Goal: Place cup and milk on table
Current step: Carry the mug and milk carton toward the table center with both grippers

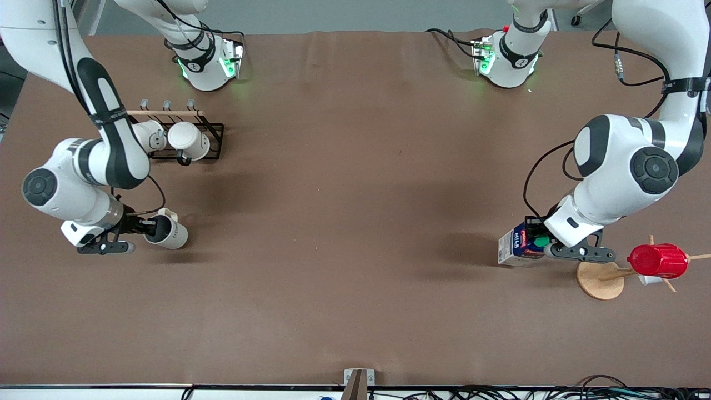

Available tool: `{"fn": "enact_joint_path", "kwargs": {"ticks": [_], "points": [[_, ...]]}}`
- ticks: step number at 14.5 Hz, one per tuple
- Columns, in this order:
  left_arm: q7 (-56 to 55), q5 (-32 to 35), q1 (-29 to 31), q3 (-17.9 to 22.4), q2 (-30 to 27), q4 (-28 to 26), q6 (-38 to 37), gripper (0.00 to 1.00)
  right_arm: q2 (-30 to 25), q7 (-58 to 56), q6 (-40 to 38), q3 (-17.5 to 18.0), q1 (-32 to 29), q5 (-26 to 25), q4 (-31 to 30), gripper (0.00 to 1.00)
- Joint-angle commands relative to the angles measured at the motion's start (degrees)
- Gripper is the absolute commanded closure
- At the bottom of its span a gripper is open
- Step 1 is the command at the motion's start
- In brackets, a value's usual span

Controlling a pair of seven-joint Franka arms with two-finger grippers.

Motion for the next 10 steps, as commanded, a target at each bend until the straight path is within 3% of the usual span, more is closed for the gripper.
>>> {"fn": "enact_joint_path", "kwargs": {"ticks": [1,6,10], "points": [[-1.0,1.0,-1.0,-0.1,-0.4,2.4,-3.0,0.71,-1.6,8.5,-9.3,0.4,5.1,0.1,6.8,1.0],[-3.7,1.1,-3.2,-0.1,-0.7,3.4,-4.7,0.71,-1.1,28.5,-10.3,0.3,19.1,0.0,11.6,1.0],[-8.2,1.1,-6.1,-0.1,-0.9,3.4,-4.7,0.71,4.9,40.7,-9.3,0.3,29.5,-0.1,16.7,1.0]]}}
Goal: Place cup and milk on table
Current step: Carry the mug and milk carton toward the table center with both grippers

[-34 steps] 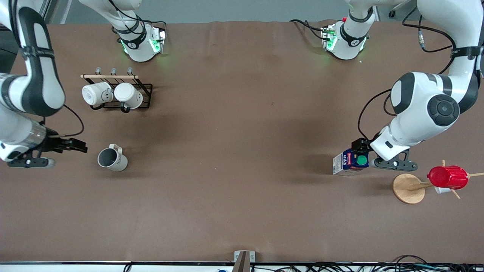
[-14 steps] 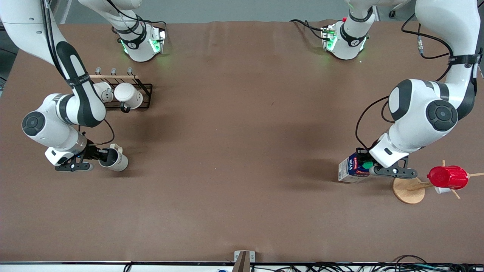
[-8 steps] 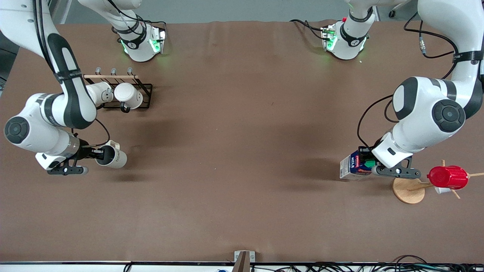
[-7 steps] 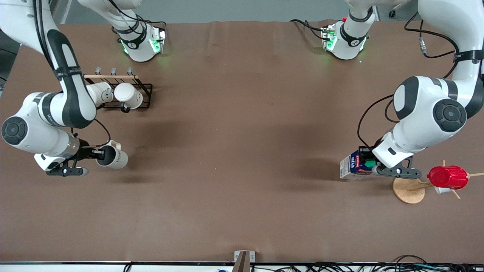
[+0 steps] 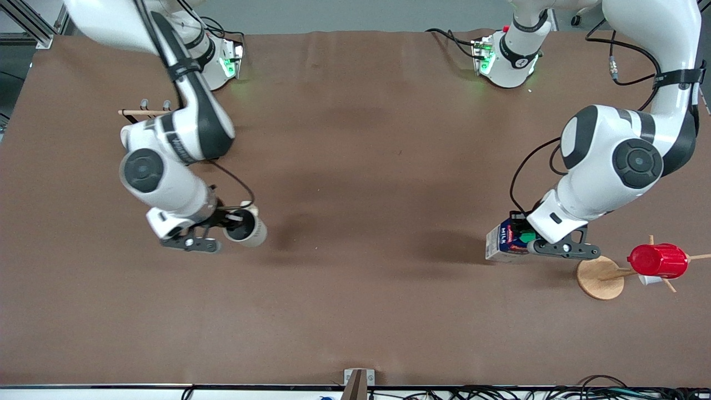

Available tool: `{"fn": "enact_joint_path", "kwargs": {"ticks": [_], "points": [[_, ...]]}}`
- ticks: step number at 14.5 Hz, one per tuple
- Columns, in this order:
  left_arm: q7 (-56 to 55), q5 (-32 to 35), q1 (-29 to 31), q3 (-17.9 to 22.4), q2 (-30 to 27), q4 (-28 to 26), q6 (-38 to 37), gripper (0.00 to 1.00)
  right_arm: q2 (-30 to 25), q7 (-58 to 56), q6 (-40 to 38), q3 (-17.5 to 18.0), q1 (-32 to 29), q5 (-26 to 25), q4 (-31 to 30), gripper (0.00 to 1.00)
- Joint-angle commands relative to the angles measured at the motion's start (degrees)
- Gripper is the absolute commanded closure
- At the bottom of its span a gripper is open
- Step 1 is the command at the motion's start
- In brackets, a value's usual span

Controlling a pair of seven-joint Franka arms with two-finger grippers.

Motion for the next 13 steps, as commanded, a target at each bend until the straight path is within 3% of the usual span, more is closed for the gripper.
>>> {"fn": "enact_joint_path", "kwargs": {"ticks": [1,6,10,12,13], "points": [[-4.4,0.9,-2.4,0.0,-0.7,0.5,-1.4,0.71,5.9,6.6,0.2,-0.8,6.4,-0.2,5.2,1.0],[-15.9,0.9,-8.9,-0.5,0.9,2.2,-1.4,0.71,12.2,13.5,7.8,-0.8,13.1,-0.3,7.2,1.0],[-24.6,1.0,-13.8,-0.4,5.0,6.0,-1.4,0.71,13.5,14.6,8.8,-1.0,16.3,-0.3,7.1,0.97],[-28.0,0.8,-15.9,-0.5,7.3,7.0,-1.3,0.71,14.2,14.9,9.1,-1.0,16.7,-0.3,7.0,0.86],[-30.5,0.8,-17.4,-0.5,8.7,8.4,-1.2,0.71,14.6,15.3,10.0,-1.0,16.8,-0.4,7.0,0.86]]}}
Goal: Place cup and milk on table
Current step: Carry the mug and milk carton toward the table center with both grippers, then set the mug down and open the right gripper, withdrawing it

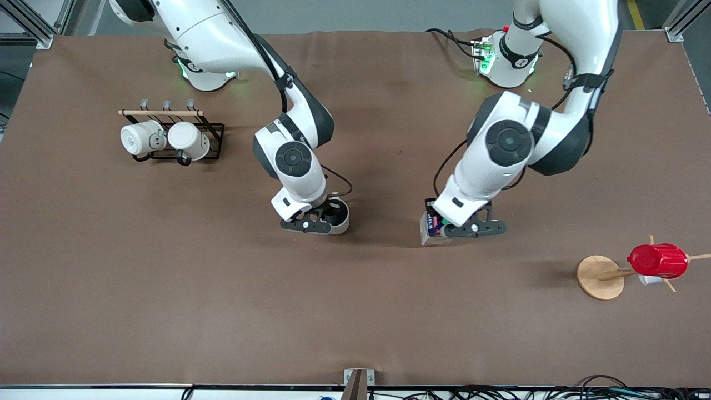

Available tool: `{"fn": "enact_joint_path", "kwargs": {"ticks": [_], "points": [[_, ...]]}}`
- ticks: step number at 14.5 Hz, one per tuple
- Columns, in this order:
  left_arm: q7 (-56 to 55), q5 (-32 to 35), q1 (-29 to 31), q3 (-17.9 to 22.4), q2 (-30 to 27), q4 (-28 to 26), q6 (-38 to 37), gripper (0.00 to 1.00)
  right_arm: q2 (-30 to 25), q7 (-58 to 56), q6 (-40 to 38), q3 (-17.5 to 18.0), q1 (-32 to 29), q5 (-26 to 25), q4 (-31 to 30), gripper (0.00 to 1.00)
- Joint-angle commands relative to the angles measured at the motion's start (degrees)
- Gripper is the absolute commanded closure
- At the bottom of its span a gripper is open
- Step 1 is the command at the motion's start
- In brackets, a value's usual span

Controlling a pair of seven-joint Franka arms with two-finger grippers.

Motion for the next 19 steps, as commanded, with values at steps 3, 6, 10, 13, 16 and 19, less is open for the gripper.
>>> {"fn": "enact_joint_path", "kwargs": {"ticks": [3,6,10,13,16,19], "points": [[-9.9,0.9,-5.7,0.1,7.4,8.6,-1.2,0.71,1.1,2.4,2.4,-0.6,0.6,-0.8,0.5,0.58],[-13.3,0.9,-8.5,0.2,9.5,11.1,-1.2,0.71,0.1,2.1,0.7,-0.8,-0.4,-0.8,0.1,0.0],[-17.7,0.9,-11.6,0.2,12.1,13.0,-0.3,0.7,-10.5,1.8,-10.5,-5.0,-2.2,-0.8,0.1,0.0],[-18.8,0.9,-12.9,0.2,13.5,14.7,-0.3,0.69,-17.9,0.7,-16.3,-8.9,-5.4,-2.1,0.2,0.0],[-18.7,0.9,-13.4,0.2,13.8,14.8,-0.3,0.68,-23.6,-4.5,-21.9,-12.7,-8.0,-5.1,0.6,0.0],[-18.2,0.9,-13.4,0.2,13.7,14.8,-0.2,0.6,-29.2,-12.3,-26.4,-14.9,-11.6,-5.1,0.8,0.0]]}}
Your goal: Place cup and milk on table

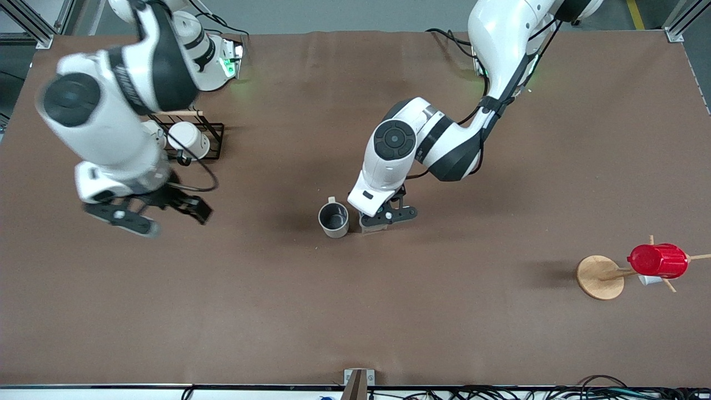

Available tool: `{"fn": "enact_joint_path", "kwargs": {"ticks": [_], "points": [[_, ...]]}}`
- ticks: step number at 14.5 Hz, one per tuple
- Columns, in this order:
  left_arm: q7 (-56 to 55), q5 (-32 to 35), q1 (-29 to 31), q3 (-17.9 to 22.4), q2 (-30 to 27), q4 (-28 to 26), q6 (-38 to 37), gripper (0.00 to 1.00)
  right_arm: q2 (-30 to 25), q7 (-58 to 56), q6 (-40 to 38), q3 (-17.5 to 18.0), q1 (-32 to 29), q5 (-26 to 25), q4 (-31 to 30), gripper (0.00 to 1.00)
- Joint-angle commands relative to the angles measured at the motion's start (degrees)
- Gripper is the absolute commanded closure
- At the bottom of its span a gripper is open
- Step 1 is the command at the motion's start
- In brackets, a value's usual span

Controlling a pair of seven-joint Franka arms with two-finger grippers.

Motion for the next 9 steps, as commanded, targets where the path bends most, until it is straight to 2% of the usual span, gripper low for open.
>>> {"fn": "enact_joint_path", "kwargs": {"ticks": [1,2,4,6,9], "points": [[-0.4,0.9,-0.6,0.2,1.1,1.7,0.1,0.33,-6.1,-6.9,-3.6,-0.8,-4.0,-0.7,-1.9,0.0],[-0.4,1.1,-0.6,0.3,1.1,1.7,0.6,0.01,-7.6,-10.7,-5.0,-0.8,-6.2,-0.6,-1.9,0.0],[-0.4,1.3,-0.2,0.9,0.0,1.8,0.3,0.0,-10.2,-16.7,-8.2,-0.5,-10.2,-0.2,-1.8,0.0],[0.2,1.9,0.9,2.1,-3.5,1.7,-0.6,0.0,-11.7,-21.1,-11.0,1.2,-16.2,0.3,-1.8,0.0],[6.0,4.6,6.7,3.3,-10.8,1.5,-7.6,0.0,-12.5,-29.6,-14.4,7.3,-26.0,0.5,0.1,0.0]]}}
